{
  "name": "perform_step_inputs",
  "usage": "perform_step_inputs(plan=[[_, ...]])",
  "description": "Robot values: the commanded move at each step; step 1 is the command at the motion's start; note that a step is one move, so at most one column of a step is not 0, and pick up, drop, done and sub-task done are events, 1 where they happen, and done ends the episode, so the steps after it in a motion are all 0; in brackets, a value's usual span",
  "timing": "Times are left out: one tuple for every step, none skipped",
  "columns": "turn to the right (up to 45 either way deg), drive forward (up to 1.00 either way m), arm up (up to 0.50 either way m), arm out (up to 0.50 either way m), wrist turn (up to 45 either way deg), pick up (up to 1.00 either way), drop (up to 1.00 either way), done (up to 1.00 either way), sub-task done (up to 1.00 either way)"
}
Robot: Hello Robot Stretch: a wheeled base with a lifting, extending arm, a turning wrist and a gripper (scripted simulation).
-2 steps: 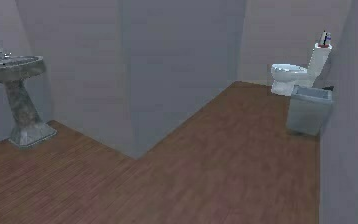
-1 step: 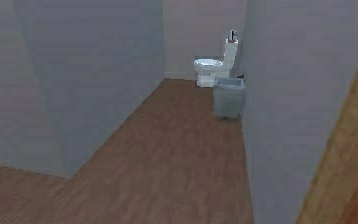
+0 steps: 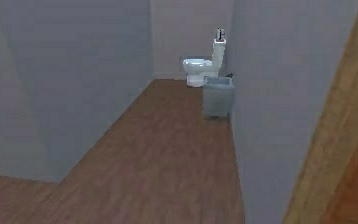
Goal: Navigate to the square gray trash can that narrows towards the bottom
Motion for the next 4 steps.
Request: perform_step_inputs(plan=[[0.0,0.35,0.00,0.00,0.0,0.00,0.00,0.00,0.00],[9.0,0.00,0.00,0.00,0.0,0.00,0.00,0.00,0.00],[0.0,1.00,0.00,0.00,0.0,0.00,0.00,0.00,0.00],[0.0,0.40,0.00,0.00,0.0,0.00,0.00,0.00,0.00]])
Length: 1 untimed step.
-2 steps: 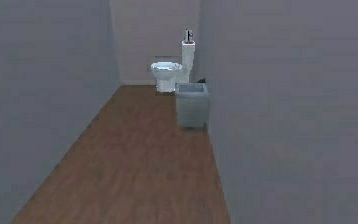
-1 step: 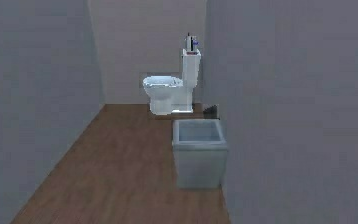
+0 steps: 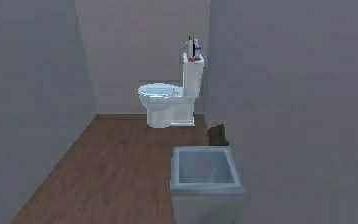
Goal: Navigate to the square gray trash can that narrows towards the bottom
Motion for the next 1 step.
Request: perform_step_inputs(plan=[[0.0,0.00,0.00,0.00,0.0,0.00,0.00,1.00,0.00]])
